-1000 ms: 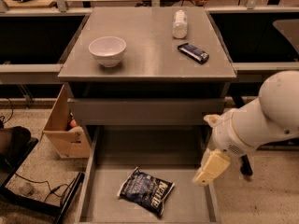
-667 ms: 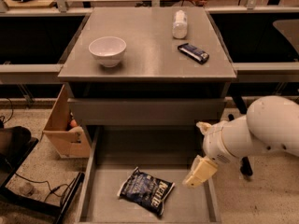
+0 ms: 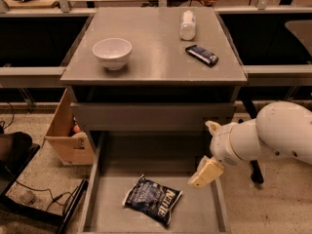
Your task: Pick blue chip bag from middle drawer and place on counter
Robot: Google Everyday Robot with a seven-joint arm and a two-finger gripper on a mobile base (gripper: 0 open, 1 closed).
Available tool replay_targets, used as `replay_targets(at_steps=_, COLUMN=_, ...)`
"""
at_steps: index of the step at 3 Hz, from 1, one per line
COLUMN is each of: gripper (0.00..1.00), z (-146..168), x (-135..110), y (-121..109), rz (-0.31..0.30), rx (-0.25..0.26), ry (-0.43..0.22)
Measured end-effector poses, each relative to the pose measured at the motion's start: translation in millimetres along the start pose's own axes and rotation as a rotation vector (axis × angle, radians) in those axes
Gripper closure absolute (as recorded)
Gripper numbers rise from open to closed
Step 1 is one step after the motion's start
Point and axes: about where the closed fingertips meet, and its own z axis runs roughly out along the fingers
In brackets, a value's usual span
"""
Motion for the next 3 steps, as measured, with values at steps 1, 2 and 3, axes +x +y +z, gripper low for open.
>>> replay_targets(at_steps=1, gripper=0.00, z=40.5, x=-0.8, y=24.1, rz=-0.010, rx=-0.074, ry=-0.013)
replay_targets(at_steps=2, gripper=0.00, z=102.3, x=14.4, y=56.0, rz=0.002, rx=-0.155, ry=-0.037)
replay_targets(at_steps=3, gripper=0.00, z=163.1, x=36.5, y=74.2, rz=0.020, rx=-0.191, ry=-0.061)
